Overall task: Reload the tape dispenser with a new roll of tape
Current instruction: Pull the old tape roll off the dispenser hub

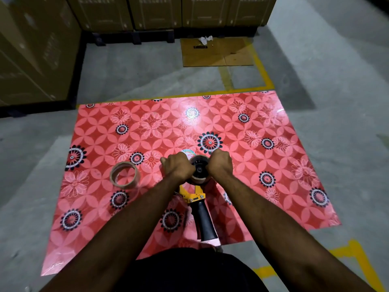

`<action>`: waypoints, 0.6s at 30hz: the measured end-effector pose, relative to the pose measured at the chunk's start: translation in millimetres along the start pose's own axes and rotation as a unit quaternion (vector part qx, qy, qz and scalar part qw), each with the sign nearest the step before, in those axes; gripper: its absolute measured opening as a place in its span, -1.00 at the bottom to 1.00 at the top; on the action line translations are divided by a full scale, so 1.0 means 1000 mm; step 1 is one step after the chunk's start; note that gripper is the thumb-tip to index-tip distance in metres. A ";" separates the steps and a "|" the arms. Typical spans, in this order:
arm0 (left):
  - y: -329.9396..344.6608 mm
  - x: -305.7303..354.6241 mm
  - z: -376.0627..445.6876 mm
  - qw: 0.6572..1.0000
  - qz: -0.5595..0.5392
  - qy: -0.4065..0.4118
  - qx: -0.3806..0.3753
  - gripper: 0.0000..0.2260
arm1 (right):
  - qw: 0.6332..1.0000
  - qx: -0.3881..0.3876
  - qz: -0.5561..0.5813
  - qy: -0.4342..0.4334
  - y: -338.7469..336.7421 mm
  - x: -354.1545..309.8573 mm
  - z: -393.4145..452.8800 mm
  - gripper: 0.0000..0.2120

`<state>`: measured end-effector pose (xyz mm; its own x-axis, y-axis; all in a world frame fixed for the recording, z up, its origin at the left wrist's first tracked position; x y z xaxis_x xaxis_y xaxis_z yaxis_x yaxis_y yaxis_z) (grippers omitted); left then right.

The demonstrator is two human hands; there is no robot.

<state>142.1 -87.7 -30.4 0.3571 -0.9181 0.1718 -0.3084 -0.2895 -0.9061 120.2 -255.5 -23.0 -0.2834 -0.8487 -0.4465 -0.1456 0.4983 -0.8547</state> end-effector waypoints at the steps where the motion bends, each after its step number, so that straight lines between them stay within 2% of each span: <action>1: 0.000 -0.001 0.000 1.000 -0.001 0.002 -0.005 -0.83 | 1.000 -0.005 0.007 0.000 0.000 0.000 -0.001 -0.89; 7: 0.005 -0.010 0.004 0.998 -0.014 -0.006 -0.054 -0.85 | 0.998 -0.061 0.028 0.004 0.000 0.005 -0.004 -0.84; 10: 0.011 -0.012 0.001 0.998 -0.031 -0.020 -0.055 -0.83 | 0.999 -0.048 0.014 0.000 -0.003 -0.001 -0.004 -0.87; 14: 0.010 -0.014 0.003 0.996 -0.045 -0.041 -0.057 -0.79 | 1.000 -0.009 -0.026 -0.003 -0.007 -0.008 -0.004 -0.76; 18: -0.009 -0.008 0.002 0.998 -0.029 -0.023 -0.045 -0.76 | 1.000 -0.004 0.005 -0.013 -0.009 -0.009 -0.003 -0.79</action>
<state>143.6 -77.7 -24.2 0.4160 -0.8865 0.2026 -0.3636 -0.3664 -0.8565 121.3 -252.1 -10.7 -0.2610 -0.8473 -0.4625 -0.1506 0.5090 -0.8475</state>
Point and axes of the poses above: each hand's wrist, its own z-axis towards the middle knuckle, its own y-axis out of the palm, x = y × z, the point moved 10 cm from there along z, towards the middle knuckle, and after that the axes turned 15 degrees about -y, right-handed, at the moved point
